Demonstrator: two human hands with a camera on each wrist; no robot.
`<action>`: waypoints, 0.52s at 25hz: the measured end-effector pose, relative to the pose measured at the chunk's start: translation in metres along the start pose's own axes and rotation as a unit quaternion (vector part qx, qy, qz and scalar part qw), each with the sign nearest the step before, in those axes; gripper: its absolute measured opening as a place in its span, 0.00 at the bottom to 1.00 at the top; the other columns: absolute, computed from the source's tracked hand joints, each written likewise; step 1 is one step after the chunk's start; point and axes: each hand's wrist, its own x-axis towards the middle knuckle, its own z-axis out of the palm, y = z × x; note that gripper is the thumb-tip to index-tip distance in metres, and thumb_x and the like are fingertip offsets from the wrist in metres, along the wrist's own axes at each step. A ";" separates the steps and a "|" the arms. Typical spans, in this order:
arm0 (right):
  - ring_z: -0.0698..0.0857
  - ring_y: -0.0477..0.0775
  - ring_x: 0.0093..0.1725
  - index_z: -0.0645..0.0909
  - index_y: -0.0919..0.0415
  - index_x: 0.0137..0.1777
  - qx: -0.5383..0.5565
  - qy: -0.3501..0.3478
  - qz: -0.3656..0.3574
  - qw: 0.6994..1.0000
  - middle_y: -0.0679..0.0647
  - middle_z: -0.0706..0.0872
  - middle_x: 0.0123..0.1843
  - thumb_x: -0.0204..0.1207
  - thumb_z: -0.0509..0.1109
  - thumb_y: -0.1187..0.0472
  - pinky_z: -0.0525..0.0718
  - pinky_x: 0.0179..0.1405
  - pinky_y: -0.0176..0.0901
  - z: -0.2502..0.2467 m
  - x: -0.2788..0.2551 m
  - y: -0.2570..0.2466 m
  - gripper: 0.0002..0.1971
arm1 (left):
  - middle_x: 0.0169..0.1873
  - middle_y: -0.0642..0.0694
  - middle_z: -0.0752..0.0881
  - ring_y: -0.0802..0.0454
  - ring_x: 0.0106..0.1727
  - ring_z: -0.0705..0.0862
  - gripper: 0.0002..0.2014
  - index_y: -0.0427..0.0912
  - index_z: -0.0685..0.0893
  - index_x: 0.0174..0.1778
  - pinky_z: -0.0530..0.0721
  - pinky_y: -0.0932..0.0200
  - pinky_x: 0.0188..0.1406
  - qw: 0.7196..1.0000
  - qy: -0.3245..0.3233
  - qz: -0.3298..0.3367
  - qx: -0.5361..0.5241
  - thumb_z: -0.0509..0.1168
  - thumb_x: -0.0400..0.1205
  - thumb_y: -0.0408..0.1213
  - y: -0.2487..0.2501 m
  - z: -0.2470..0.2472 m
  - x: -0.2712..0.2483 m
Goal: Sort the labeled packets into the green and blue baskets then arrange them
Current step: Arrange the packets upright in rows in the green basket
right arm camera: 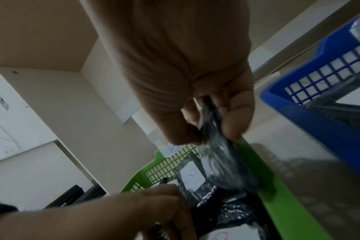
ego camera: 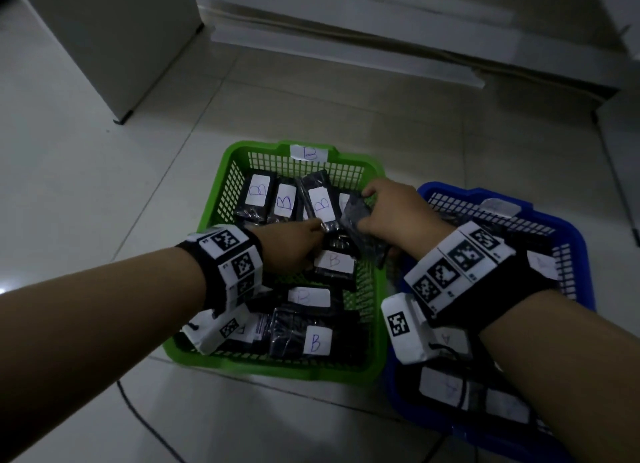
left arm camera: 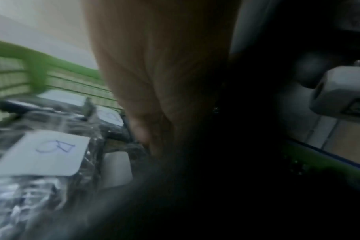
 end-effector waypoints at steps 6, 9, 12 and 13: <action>0.78 0.63 0.61 0.70 0.59 0.66 -0.041 0.131 -0.028 0.990 0.60 0.74 0.64 0.73 0.69 0.60 0.80 0.48 0.49 0.022 0.025 -0.008 0.22 | 0.83 0.46 0.52 0.40 0.71 0.70 0.31 0.57 0.58 0.81 0.76 0.42 0.66 0.995 0.023 -0.053 0.087 0.60 0.82 0.47 -0.015 -0.012 -0.008; 0.71 0.66 0.71 0.65 0.52 0.76 -0.097 -0.046 -0.074 0.992 0.62 0.69 0.70 0.70 0.72 0.46 0.75 0.68 0.55 0.041 0.034 -0.008 0.35 | 0.84 0.51 0.44 0.42 0.78 0.63 0.35 0.55 0.49 0.82 0.73 0.42 0.71 0.990 -0.051 -0.050 0.123 0.61 0.83 0.44 -0.020 -0.011 -0.004; 0.64 0.69 0.75 0.55 0.52 0.82 -0.193 -0.125 -0.099 0.968 0.65 0.62 0.76 0.71 0.72 0.44 0.69 0.73 0.54 0.046 0.035 -0.002 0.43 | 0.84 0.48 0.51 0.43 0.80 0.62 0.35 0.48 0.52 0.83 0.69 0.46 0.75 0.992 -0.034 -0.051 0.108 0.62 0.82 0.38 -0.025 -0.012 -0.004; 0.63 0.69 0.75 0.54 0.55 0.82 -0.220 -0.123 -0.102 0.962 0.65 0.61 0.76 0.74 0.71 0.48 0.68 0.73 0.54 0.048 0.035 -0.001 0.41 | 0.83 0.48 0.53 0.44 0.81 0.60 0.33 0.47 0.53 0.82 0.67 0.47 0.77 0.991 -0.025 -0.050 0.119 0.60 0.83 0.38 -0.026 -0.013 -0.005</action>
